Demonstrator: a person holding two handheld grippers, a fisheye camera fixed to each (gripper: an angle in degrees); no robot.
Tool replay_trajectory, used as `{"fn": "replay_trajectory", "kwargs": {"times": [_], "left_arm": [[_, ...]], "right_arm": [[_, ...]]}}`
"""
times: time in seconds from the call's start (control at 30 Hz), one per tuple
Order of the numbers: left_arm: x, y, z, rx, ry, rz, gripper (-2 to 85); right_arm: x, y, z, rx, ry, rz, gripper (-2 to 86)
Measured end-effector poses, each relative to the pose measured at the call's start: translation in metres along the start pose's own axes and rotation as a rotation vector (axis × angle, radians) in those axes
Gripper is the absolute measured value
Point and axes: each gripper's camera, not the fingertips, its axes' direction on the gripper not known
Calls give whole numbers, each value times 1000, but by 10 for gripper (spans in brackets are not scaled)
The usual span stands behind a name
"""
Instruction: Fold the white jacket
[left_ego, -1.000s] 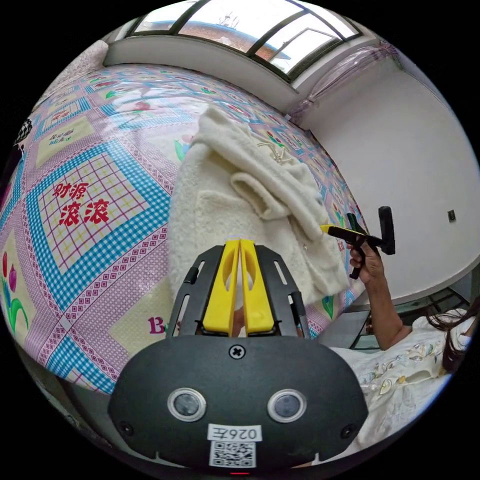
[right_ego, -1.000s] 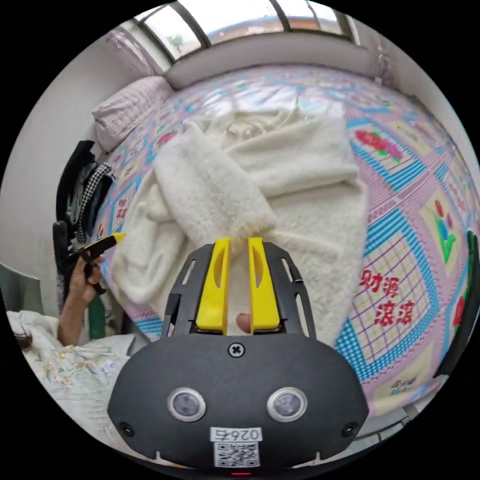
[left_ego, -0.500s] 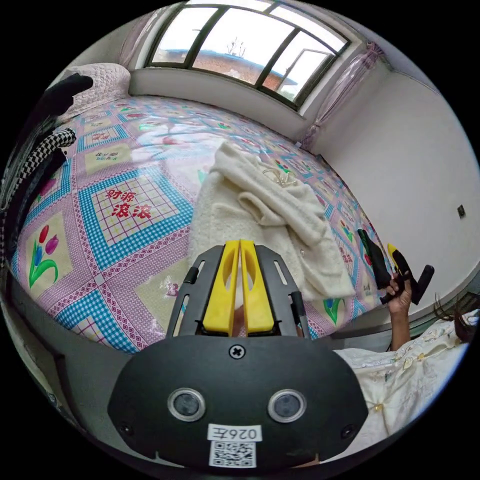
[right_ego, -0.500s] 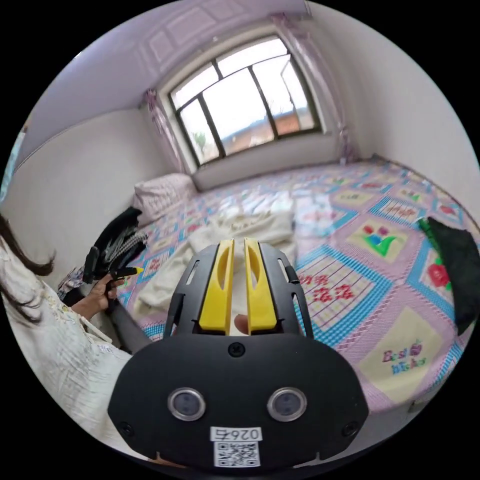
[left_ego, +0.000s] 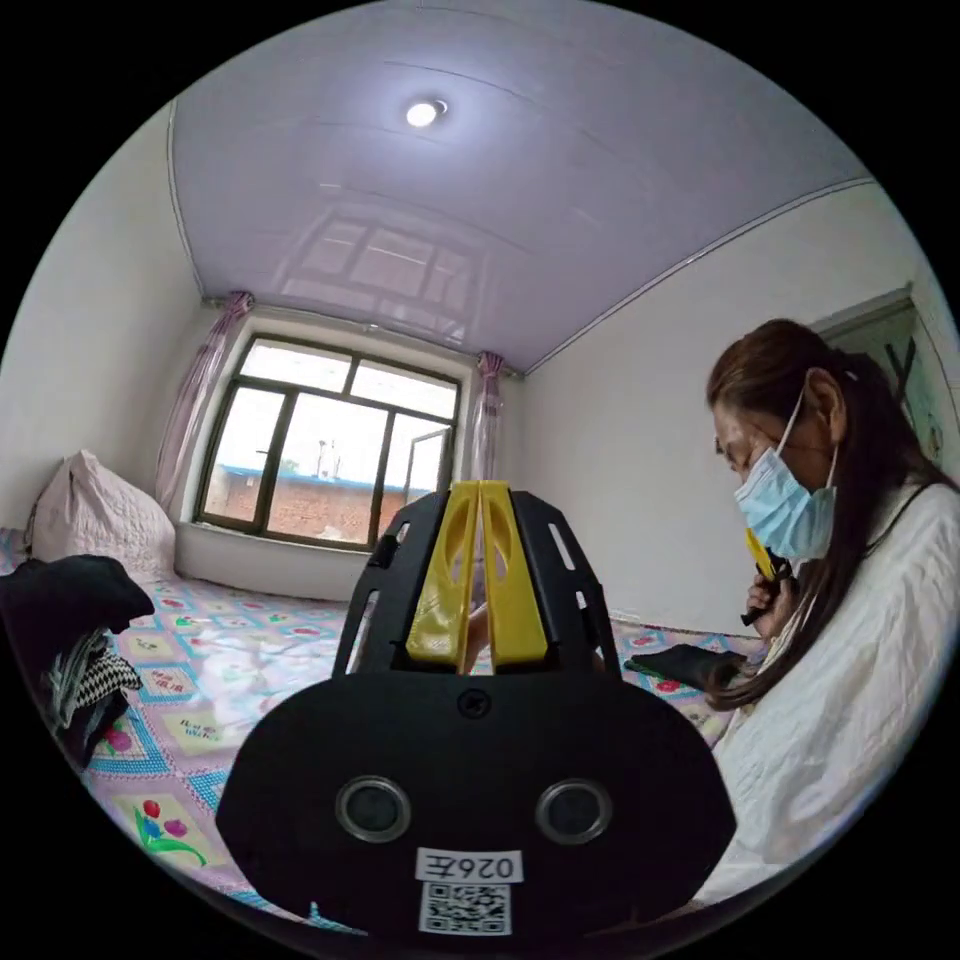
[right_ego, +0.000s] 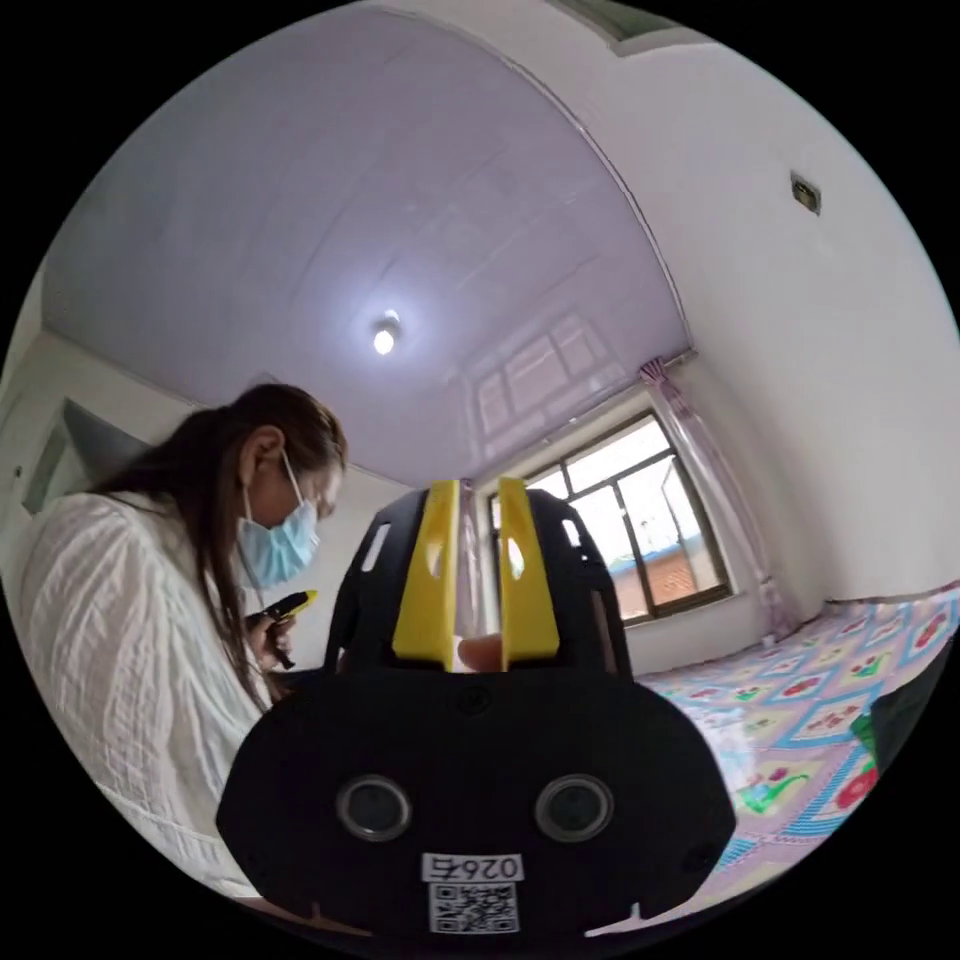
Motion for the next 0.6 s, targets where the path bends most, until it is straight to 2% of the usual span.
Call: {"fn": "replay_trajectory", "kwargs": {"times": [0.03,0.13,0.2,0.27,0.33,0.37,0.4,0.43,0.47,0.53,0.6], "left_arm": [[8,-9,-8,49,90,13,-10],[21,-24,-22,170,311,46,-9],[23,-27,-18,195,382,41,-8],[21,-24,1,103,306,-13,-6],[14,2,50,-137,151,-116,2],[13,12,65,-210,131,-142,5],[11,39,98,-357,112,-193,39],[13,72,131,-503,111,-233,69],[14,90,147,-571,113,-249,82],[29,166,205,-838,126,-284,130],[48,217,238,-1019,152,-242,135]], "right_arm": [[-3,4,-1,9,-35,28,57],[-14,13,3,-22,-144,-11,2],[-18,17,10,-65,-116,-8,-4],[-23,27,34,-191,-4,-10,-6],[-26,46,64,-332,60,-15,-5],[-28,67,89,-456,84,-16,-2],[-29,81,103,-520,98,-9,0],[-31,112,132,-654,124,8,7],[-37,149,159,-783,114,21,18],[-49,209,195,-968,68,52,37],[-69,271,225,-1143,9,41,46]]}}
